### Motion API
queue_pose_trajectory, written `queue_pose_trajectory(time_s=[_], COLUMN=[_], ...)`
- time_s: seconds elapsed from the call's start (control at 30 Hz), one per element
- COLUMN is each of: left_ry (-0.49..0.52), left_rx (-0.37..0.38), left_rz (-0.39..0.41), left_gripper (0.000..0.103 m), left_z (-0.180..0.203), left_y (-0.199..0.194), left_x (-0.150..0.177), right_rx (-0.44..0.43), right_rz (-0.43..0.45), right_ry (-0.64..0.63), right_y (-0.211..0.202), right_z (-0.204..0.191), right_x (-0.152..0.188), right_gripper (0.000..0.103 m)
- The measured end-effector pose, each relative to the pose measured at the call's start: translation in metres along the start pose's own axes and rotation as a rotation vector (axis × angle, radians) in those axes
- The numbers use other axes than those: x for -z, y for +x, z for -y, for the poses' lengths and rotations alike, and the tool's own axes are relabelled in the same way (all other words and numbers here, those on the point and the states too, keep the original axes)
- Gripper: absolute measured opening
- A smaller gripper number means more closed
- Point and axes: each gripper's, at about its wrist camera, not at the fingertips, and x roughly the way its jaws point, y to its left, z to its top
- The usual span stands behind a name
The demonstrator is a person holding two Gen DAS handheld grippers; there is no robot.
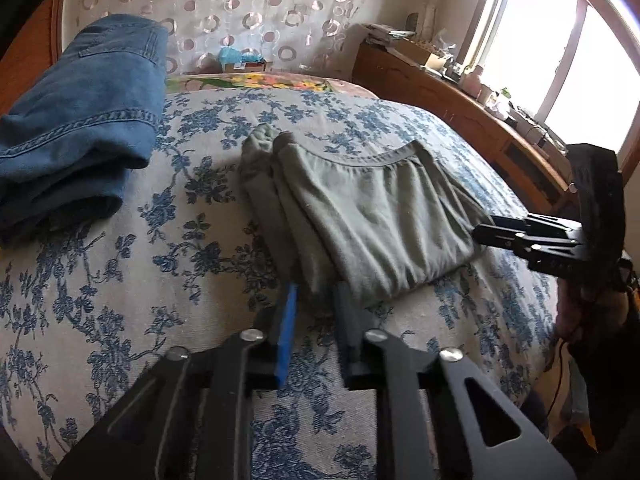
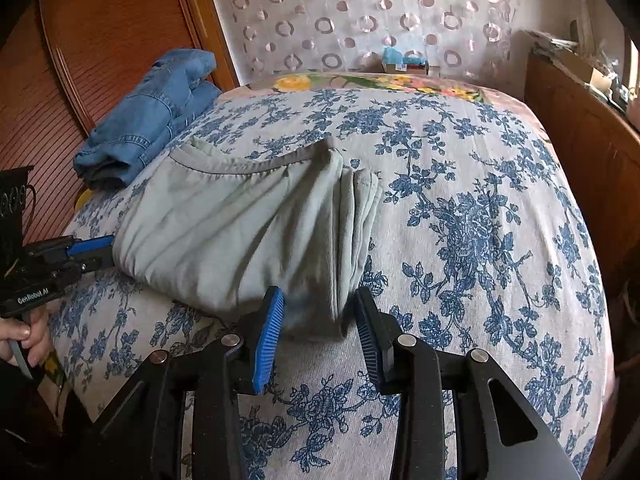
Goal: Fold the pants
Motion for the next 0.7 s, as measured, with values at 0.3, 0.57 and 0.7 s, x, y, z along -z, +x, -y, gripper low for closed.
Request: queue_pose_trajectory(time_s=[0.3, 0.57, 0.7], left_ry=[0.004, -0.010, -0.001], left_rx=[-0.054, -0.074, -0.080], left_rz=[0.092, 0.047, 0.053], left_gripper=[0.001, 0.001, 0.001], left_z=[-0.004, -0.014, -0.010], left_y=[-0.029, -0.022, -0.024], left_x=[-0.011, -0.003, -0.006], right_rx=[0.037, 0.020, 0.024], right_rz=[0.021, 0.024, 0.026], right_ry=[-0.052, -0.045, -0.047], right_y=[0.005, 0.003, 0.003], right_z=[-0.009, -0.004, -0.004], right_x=[0.007, 0.008, 0.008], right_gripper=[0.038, 0.038, 0.038])
